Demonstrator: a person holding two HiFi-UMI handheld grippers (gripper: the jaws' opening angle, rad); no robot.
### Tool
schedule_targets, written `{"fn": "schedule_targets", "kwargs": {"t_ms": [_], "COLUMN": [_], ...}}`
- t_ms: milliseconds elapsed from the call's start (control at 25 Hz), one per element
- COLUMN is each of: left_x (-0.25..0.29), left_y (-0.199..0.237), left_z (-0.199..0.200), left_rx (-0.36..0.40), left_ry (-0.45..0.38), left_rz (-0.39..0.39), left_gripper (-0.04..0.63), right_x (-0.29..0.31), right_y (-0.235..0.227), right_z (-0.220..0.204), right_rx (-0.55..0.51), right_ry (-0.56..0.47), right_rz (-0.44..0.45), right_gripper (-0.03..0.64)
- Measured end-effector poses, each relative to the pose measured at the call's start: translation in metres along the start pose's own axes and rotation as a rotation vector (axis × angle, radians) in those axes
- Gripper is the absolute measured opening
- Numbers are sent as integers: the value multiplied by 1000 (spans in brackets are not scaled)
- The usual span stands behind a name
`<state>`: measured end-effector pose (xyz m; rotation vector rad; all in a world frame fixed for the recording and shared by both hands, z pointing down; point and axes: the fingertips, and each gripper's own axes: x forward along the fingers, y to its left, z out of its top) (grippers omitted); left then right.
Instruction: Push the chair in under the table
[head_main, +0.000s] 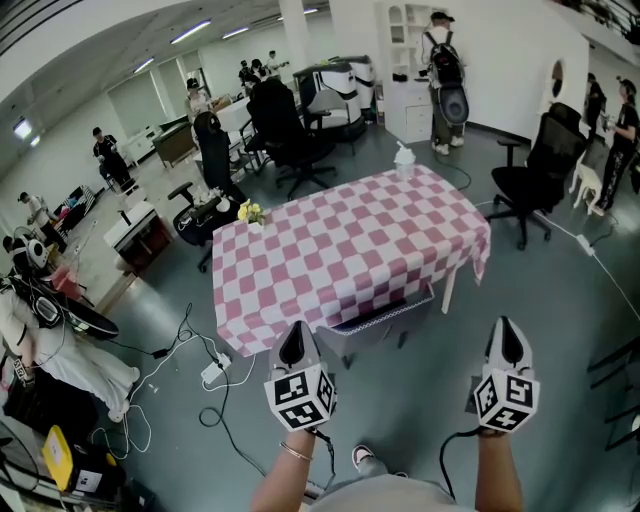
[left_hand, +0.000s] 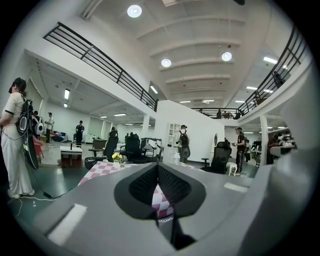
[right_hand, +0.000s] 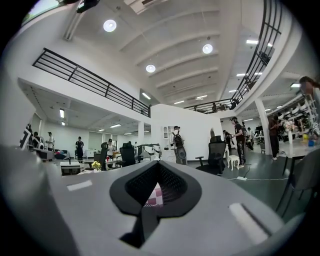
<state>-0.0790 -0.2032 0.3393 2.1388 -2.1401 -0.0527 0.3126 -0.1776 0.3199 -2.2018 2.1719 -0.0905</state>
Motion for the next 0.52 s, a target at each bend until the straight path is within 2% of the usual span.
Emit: {"fn": "schedule_targets", "kwargs": {"t_ms": [520], "left_x": [8], "left_y": [-7], "left_z": [-10], "left_rx": [2], "left_ry": [39], "left_rz": [-13], "left_gripper": [0], "right_x": [4], "right_y": [-1], "right_z": [2], "right_rx": [-17], "right_ry": [8], "right_rz": [3], "right_gripper": [8]}}
